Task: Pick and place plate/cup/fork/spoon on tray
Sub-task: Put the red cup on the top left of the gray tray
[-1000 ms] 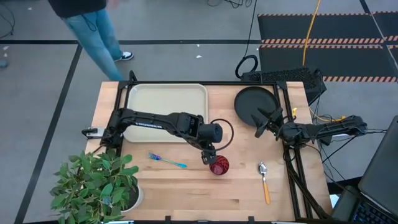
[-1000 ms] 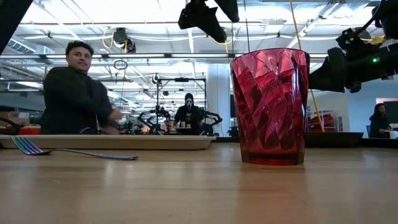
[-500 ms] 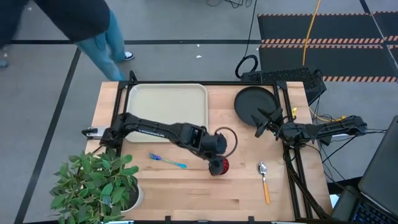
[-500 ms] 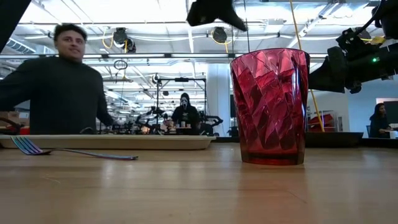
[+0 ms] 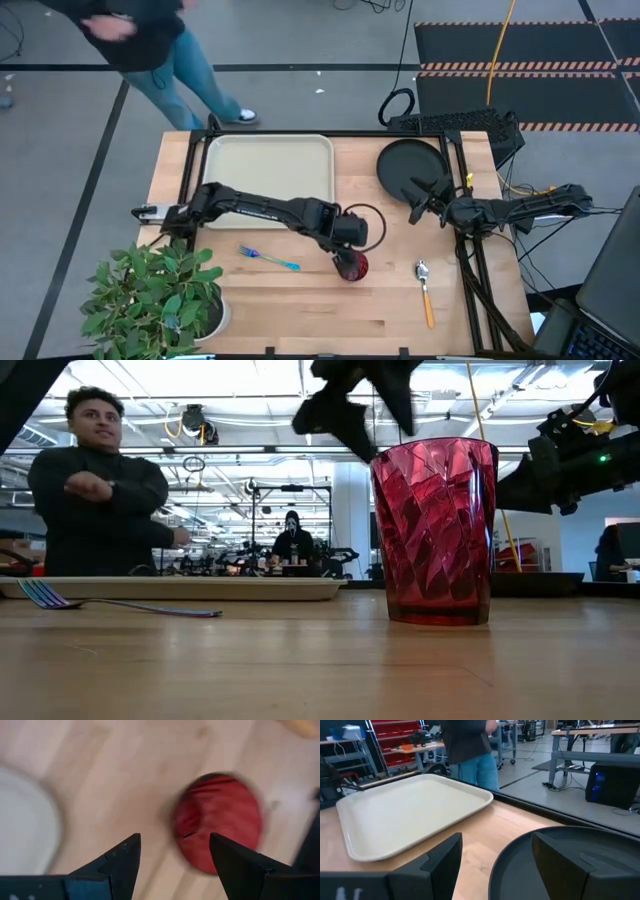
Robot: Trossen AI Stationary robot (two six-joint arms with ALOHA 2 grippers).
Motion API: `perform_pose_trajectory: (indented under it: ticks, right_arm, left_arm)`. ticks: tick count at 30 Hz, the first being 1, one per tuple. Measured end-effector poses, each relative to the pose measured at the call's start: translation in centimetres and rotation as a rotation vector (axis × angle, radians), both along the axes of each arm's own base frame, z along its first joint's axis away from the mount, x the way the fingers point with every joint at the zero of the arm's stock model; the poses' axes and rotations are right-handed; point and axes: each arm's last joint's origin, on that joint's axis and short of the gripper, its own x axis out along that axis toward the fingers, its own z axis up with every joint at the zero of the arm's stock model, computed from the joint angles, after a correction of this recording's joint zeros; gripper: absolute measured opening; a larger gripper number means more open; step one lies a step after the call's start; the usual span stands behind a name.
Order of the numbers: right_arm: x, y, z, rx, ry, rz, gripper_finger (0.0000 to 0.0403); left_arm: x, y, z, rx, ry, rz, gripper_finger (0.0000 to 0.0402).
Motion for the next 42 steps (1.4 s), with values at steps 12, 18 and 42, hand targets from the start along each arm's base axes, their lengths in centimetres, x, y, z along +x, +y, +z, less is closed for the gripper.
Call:
perform_pose_trajectory:
  ticks: [12,18,42]
  right_arm:
    - [0.4,0.1,-0.7,0.028,0.053,0.012,0.0231]
    - [0.5,0.1,-0.9,0.029,0.072,0.010,0.0231]
    - [0.5,0.1,-1.0,0.028,0.074,0.011,0.0231]
  left_arm:
    - [0.2,0.1,-0.1,0.006,-0.006,-0.020,0.0239]
    - [0.4,-0.8,-0.9,0.006,0.002,-0.041,0.0239]
    - [1.0,-1.1,-4.4,0.040,0.122,-0.051,0.0238]
